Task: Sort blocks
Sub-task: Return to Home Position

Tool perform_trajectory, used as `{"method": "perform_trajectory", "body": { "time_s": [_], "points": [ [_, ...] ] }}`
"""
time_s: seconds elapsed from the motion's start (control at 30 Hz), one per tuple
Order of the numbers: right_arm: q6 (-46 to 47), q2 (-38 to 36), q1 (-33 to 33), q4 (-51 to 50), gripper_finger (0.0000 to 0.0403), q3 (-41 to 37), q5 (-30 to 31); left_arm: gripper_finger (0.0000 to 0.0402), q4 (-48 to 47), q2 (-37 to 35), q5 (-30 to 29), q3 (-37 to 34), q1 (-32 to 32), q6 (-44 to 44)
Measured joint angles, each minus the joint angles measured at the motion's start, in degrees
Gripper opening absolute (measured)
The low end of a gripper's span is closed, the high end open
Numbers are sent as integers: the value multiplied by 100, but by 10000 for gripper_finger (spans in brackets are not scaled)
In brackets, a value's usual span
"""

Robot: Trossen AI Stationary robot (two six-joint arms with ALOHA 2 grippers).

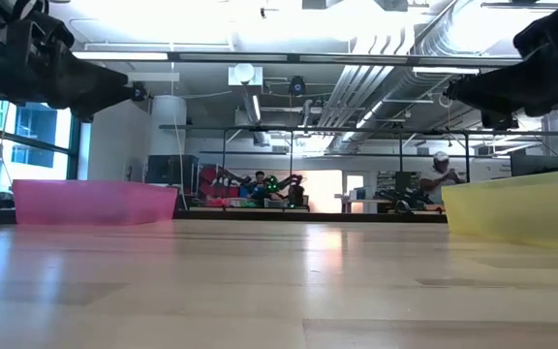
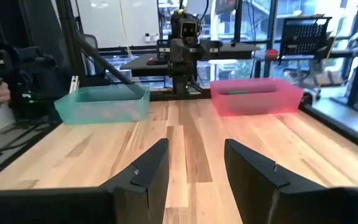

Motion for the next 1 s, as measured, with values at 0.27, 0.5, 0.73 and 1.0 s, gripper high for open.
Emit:
{"method": "perform_trajectory", "body": {
  "time_s": [0.27, 0.5, 0.73, 1.0],
  "points": [
    [383, 22, -1024, -14, 139, 0, -576, 184, -5, 117, 46, 0, 0, -61],
    [1313, 23, -1105, -42, 139, 0, -200, 184, -7, 128, 50, 0, 0, 74],
    [1882, 105, -1103, -27, 139, 0, -39, 184, -7, 128, 51, 0, 0, -21],
    [1230, 175, -1101, -25, 139, 0, -22, 184, -7, 128, 51, 0, 0, -20]
  ]
}}
